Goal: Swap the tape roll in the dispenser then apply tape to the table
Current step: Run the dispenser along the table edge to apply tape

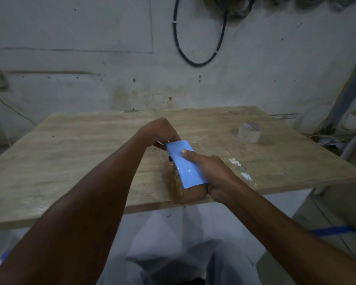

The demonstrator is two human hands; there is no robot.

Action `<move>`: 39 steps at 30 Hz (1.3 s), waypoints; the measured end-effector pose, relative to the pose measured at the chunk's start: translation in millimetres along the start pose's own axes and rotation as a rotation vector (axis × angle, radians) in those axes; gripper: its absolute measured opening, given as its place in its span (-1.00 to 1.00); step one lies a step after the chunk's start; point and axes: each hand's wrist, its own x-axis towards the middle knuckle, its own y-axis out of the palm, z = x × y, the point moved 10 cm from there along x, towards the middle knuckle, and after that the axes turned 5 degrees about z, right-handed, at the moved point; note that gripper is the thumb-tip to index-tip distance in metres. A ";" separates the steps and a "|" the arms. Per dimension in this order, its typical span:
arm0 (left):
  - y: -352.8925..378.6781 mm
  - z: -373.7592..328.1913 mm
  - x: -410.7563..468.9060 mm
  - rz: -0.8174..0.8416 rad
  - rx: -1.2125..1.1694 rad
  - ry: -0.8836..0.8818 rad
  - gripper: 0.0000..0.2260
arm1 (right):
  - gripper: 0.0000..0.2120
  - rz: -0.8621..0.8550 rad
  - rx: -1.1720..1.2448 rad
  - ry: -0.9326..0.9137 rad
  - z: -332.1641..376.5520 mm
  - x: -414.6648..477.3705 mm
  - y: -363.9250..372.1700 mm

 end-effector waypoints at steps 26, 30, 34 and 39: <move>32.0 37.2 11.6 -0.151 0.197 -0.062 -0.77 | -0.55 0.133 0.039 0.246 -37.6 -38.4 16.8; 26.9 32.2 12.4 -0.193 0.266 -0.037 -0.68 | -0.59 0.162 0.023 0.284 -29.5 -35.1 21.0; 28.5 35.6 17.6 -0.153 0.228 -0.005 -0.67 | -0.59 0.206 0.022 0.331 -28.9 -35.8 24.7; 31.3 29.0 12.6 -0.084 0.313 0.105 -0.72 | -0.67 0.199 0.050 0.344 -25.5 -37.6 23.6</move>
